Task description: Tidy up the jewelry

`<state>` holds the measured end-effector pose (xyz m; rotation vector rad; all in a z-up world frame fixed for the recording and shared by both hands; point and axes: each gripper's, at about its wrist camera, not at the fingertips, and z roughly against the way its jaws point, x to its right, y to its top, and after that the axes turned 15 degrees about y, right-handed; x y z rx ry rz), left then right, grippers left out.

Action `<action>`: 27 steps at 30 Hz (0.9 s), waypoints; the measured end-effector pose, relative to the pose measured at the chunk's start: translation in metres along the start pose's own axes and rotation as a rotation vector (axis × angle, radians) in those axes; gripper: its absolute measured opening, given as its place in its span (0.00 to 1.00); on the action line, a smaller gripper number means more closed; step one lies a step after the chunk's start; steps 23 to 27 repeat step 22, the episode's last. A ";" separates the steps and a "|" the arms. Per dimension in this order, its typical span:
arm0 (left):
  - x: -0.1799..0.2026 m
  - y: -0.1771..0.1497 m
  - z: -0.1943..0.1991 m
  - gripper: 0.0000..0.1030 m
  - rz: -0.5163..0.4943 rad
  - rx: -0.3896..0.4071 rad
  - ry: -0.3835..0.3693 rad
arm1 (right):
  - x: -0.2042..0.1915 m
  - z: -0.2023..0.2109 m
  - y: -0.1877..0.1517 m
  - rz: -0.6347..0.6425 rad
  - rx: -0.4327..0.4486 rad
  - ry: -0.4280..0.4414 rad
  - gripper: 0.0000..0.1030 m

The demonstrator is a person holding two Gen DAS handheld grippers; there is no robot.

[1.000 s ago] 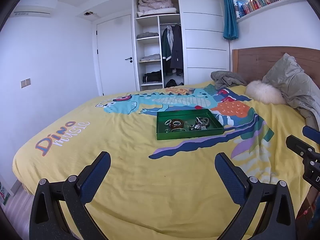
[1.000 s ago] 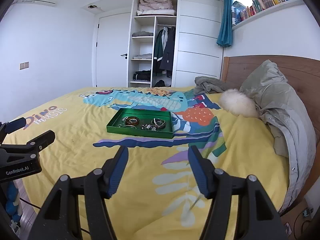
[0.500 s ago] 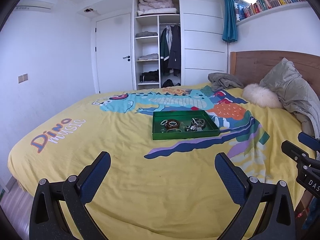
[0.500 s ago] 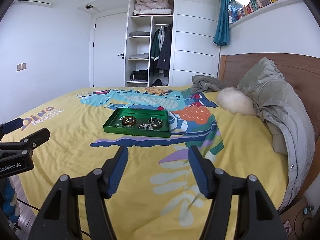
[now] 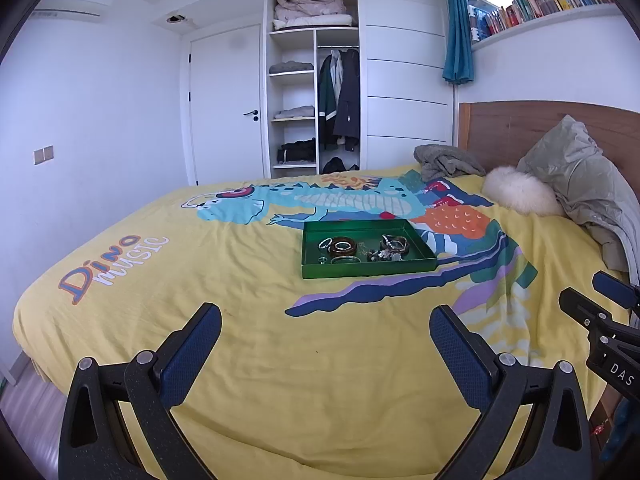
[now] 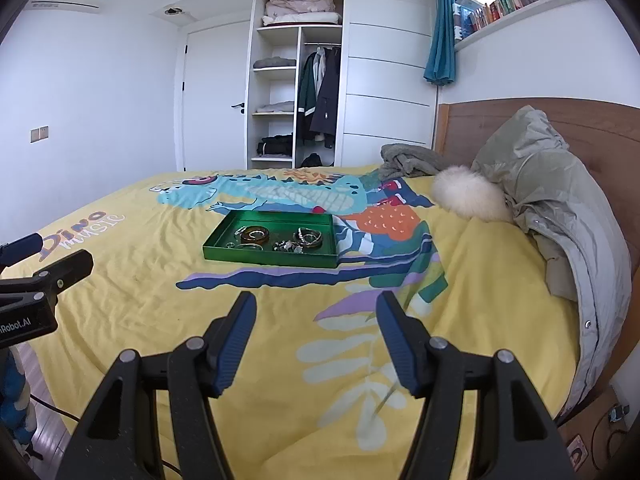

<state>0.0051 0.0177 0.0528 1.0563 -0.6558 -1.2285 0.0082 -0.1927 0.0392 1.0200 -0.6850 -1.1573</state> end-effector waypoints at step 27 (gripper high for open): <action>0.000 -0.001 -0.004 0.99 0.009 -0.007 0.005 | 0.008 0.001 -0.002 -0.013 0.005 -0.005 0.59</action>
